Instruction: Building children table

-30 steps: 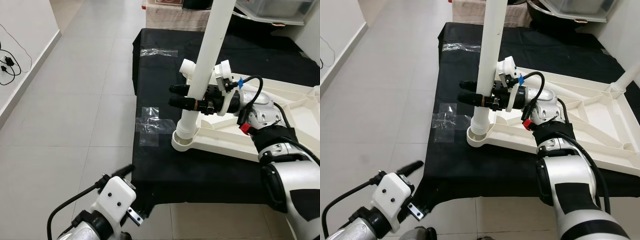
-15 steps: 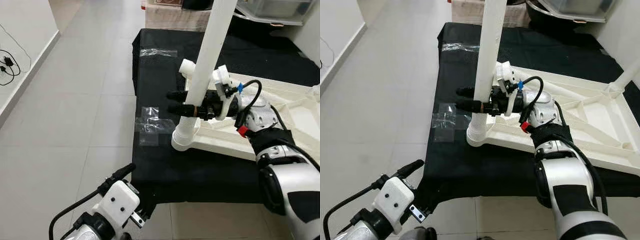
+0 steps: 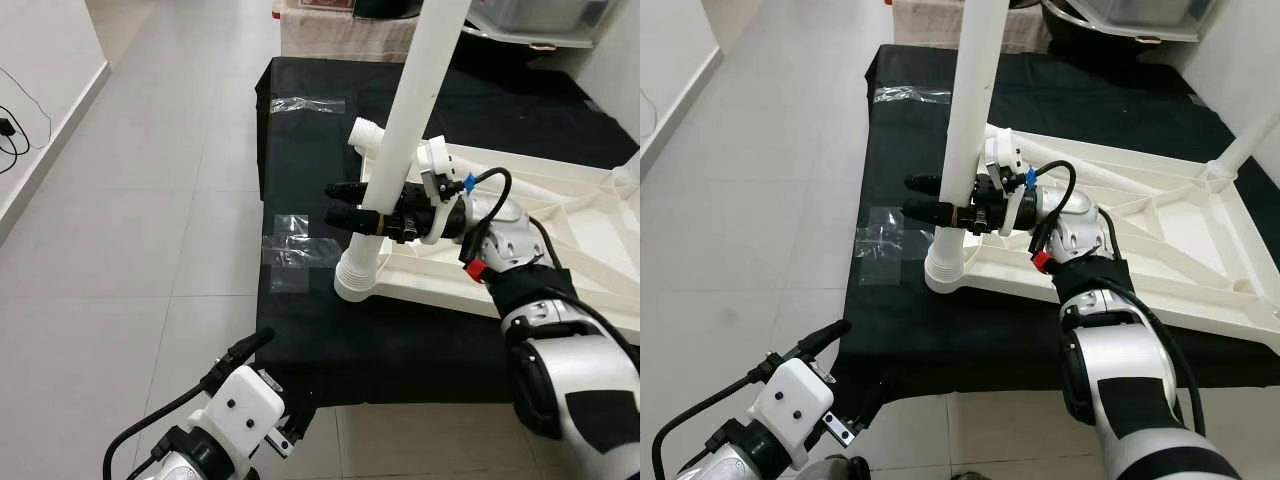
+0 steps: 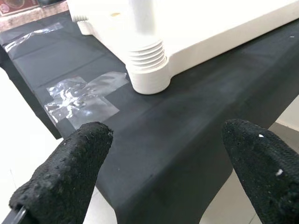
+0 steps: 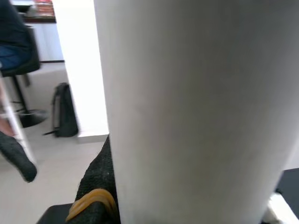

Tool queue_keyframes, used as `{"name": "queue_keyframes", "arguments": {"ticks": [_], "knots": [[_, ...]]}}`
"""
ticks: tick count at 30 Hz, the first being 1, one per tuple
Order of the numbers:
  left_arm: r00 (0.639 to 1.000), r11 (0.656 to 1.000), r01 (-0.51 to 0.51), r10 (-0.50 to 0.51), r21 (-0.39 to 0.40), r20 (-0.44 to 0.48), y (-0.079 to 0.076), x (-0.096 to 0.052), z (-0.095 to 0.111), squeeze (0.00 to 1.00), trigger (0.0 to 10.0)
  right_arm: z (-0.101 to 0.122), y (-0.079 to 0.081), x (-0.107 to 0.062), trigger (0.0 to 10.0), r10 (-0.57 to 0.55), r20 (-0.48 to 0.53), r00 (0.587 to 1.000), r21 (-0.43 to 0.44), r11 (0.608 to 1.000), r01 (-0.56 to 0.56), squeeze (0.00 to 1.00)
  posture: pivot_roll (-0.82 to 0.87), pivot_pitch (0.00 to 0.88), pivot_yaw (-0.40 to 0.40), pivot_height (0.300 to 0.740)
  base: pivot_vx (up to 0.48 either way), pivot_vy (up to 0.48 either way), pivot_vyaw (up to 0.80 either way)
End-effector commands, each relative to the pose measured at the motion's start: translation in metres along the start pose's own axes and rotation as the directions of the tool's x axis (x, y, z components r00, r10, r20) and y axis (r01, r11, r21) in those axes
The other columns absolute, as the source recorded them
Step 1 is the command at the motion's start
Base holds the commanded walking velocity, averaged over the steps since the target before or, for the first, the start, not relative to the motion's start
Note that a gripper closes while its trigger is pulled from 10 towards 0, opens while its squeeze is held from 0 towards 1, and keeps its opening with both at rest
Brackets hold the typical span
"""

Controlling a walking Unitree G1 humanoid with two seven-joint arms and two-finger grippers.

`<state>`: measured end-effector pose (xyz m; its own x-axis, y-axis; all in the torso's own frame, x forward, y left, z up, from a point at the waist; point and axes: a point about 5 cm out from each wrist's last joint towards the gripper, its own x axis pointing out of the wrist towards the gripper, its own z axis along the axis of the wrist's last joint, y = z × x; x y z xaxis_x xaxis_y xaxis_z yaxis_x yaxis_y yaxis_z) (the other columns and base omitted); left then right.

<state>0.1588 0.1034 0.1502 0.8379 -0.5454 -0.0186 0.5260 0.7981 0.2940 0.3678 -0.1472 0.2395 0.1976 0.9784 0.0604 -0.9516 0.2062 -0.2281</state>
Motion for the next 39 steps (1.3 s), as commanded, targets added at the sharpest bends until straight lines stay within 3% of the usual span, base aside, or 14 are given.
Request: {"name": "queue_keyframes", "arguments": {"ticks": [1,9,15,21,24,26,30,31,33,34,36,37,39], "knots": [[1.0,1.0,0.011,-0.011,-0.002,-0.014,-0.003,-0.001,-0.004,0.0,10.0,-0.025,0.009,-0.006,10.0,-0.024,-0.079,0.997,0.061,0.998,0.028,0.0,0.16,0.203,-0.106,0.74,0.0,0.0,0.0],[1.0,1.0,0.008,-0.009,-0.009,-0.013,-0.005,0.0,-0.006,0.0,10.0,-0.03,0.028,0.002,10.0,-0.103,-0.064,0.993,0.035,0.994,0.105,0.0,0.15,0.175,-0.099,0.74,0.0,0.0,0.0],[1.0,1.0,0.01,-0.01,-0.014,-0.01,-0.006,0.001,-0.007,0.0,10.0,-0.035,0.023,0.01,10.0,-0.222,-0.098,0.97,0.07,0.971,0.229,0.0,0.15,0.172,-0.105,0.74,0.0,0.0,0.0],[1.0,1.0,0.006,-0.006,-0.018,-0.011,-0.005,0.001,-0.007,0.0,10.0,-0.041,0.015,0.016,10.0,-0.349,-0.147,0.926,0.098,0.926,0.364,0.0,0.15,0.179,-0.105,0.74,0.0,0.0,0.0],[1.0,1.0,0.006,-0.006,-0.018,-0.01,-0.005,0.002,-0.007,0.0,10.0,-0.044,0.011,0.017,10.0,-0.406,-0.185,0.895,0.094,0.899,0.427,0.0,0.15,0.183,-0.11,0.74,0.0,0.0,0.0],[1.0,1.0,0.008,-0.008,-0.017,-0.008,-0.005,0.002,-0.007,0.0,10.0,-0.046,0.008,0.017,10.0,-0.473,-0.223,0.853,0.089,0.861,0.501,0.0,0.15,0.186,-0.11,0.74,0.0,0.0,0.0],[1.0,1.0,0.01,-0.01,-0.017,-0.007,-0.005,0.003,-0.007,0.0,10.0,-0.048,0.007,0.016,10.0,-0.51,-0.254,0.822,0.09,0.834,0.545,0.0,0.15,0.191,-0.107,0.74,0.0,0.0,0.0],[1.0,1.0,0.011,-0.011,-0.016,-0.006,-0.004,0.003,-0.007,0.0,10.0,-0.05,0.006,0.015,10.0,-0.537,-0.267,0.8,0.078,0.815,0.574,0.0,0.15,0.192,-0.106,0.74,0.0,0.0,0.0],[1.0,1.0,0.011,-0.012,-0.013,-0.005,-0.003,0.004,-0.007,0.0,10.0,-0.05,0.003,0.014,10.0,-0.626,-0.265,0.733,0.095,0.74,0.666,0.0,0.15,0.195,-0.107,0.74,0.0,0.0,0.0],[1.0,1.0,0.011,-0.012,-0.013,-0.005,-0.003,0.004,-0.007,0.0,10.0,-0.05,0.003,0.014,10.0,-0.626,-0.265,0.733,0.095,0.74,0.666,0.0,0.15,0.195,-0.107,0.74,0.0,0.0,0.0],[1.0,1.0,0.003,-0.003,-0.011,-0.004,-0.001,0.004,-0.006,0.0,10.0,-0.049,0.0,0.011,10.0,-0.757,-0.251,0.604,0.115,0.596,0.795,0.0,0.15,0.196,-0.102,0.74,0.0,0.0,0.0],[1.0,1.0,0.003,-0.003,-0.011,-0.004,-0.001,0.004,-0.006,0.0,10.0,-0.049,0.0,0.011,10.0,-0.757,-0.251,0.604,0.115,0.596,0.795,0.0,0.15,0.196,-0.102,0.74,0.0,0.0,0.0],[1.0,1.0,-0.001,0.001,-0.011,-0.004,0.0,0.004,-0.006,0.0,10.0,-0.047,-0.001,0.006,10.0,-0.854,-0.231,0.466,0.108,0.453,0.885,0.0,0.14,0.197,-0.1,0.74,0.0,0.0,0.0]]}}
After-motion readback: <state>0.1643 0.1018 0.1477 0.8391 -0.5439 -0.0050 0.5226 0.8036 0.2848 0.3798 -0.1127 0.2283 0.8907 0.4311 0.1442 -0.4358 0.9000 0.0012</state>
